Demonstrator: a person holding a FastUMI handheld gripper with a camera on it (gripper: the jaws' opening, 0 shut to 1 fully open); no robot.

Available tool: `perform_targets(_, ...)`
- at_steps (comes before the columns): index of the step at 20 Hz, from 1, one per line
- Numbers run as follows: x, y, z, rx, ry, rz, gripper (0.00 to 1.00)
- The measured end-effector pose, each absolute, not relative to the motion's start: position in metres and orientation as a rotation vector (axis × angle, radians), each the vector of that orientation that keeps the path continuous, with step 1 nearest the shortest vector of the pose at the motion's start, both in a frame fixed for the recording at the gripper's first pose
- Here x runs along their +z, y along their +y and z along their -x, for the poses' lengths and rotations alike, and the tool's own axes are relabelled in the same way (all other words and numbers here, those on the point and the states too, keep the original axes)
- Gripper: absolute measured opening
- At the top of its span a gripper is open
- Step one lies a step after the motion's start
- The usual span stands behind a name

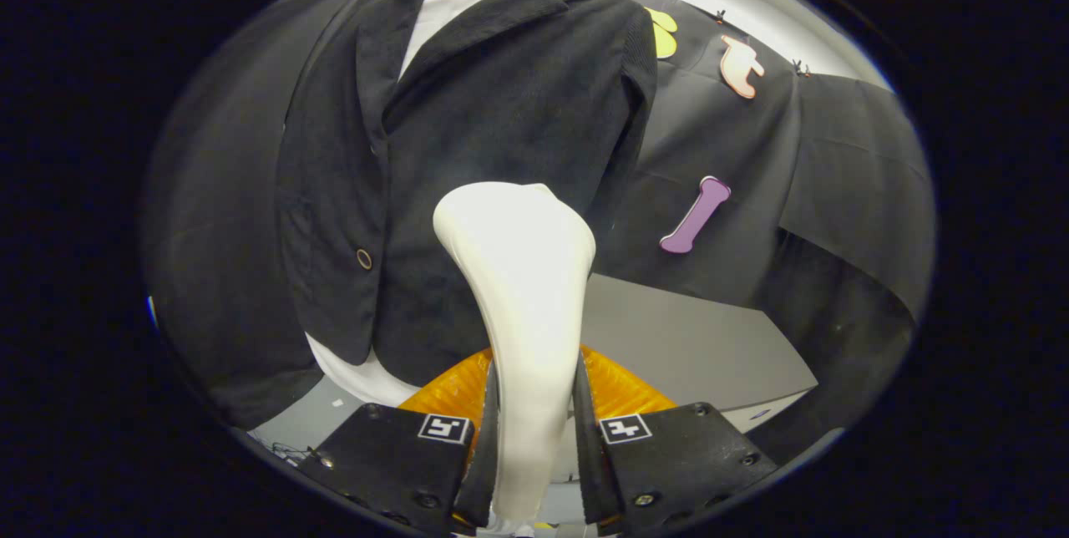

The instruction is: Iron the clothes twice with a garment steamer, once on the left side and once on the right side.

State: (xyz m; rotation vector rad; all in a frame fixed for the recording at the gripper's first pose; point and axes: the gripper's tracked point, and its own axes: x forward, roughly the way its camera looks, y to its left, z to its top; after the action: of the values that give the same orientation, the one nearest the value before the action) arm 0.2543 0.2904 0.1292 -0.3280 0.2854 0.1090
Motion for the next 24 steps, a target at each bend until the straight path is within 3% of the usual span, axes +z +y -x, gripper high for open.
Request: perform_targets(24,-0.040,0.299,-0.263,0.160,0.552,0.385,0.43)
